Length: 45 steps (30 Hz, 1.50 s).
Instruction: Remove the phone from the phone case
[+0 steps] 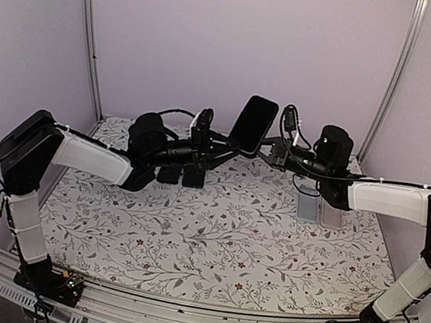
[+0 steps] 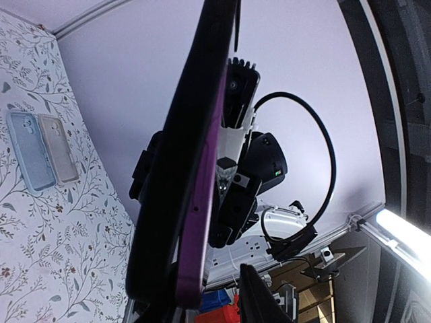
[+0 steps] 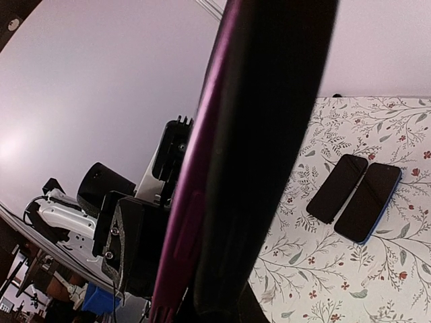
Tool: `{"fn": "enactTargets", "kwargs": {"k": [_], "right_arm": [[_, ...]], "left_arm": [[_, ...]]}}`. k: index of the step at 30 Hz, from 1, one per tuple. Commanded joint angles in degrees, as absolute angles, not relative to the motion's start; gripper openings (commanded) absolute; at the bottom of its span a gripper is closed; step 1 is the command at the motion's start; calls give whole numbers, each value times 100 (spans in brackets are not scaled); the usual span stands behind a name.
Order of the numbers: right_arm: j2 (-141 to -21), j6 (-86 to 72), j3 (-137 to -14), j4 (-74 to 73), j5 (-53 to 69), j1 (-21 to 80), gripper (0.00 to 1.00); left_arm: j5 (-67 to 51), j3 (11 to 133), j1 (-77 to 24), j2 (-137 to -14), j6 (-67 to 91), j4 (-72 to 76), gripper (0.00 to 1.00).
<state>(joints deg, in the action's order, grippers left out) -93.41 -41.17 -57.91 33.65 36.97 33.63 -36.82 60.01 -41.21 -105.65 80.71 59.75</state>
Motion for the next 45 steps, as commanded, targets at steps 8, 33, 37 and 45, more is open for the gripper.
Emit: {"fn": "enactTargets", "kwargs": {"k": [8, 33, 37, 45], "right_arm": [[-9155, -3822, -5790, 3383, 3911, 3560, 0], [-9013, -3648, -5981, 2490, 3364, 3507, 0], [-9018, -3695, -5983, 2291, 3190, 3361, 0], [-9025, -3634, -6133, 1583, 2714, 3073, 0]], "left_arm": [[-3446, 6064, -4131, -10615, 8267, 6733, 25], [-3594, 6229, -4122, -10749, 8158, 6424, 0], [-3679, 6246, -4137, -10677, 8051, 6402, 0], [-3762, 6359, -4170, -10442, 7556, 5859, 0]]}}
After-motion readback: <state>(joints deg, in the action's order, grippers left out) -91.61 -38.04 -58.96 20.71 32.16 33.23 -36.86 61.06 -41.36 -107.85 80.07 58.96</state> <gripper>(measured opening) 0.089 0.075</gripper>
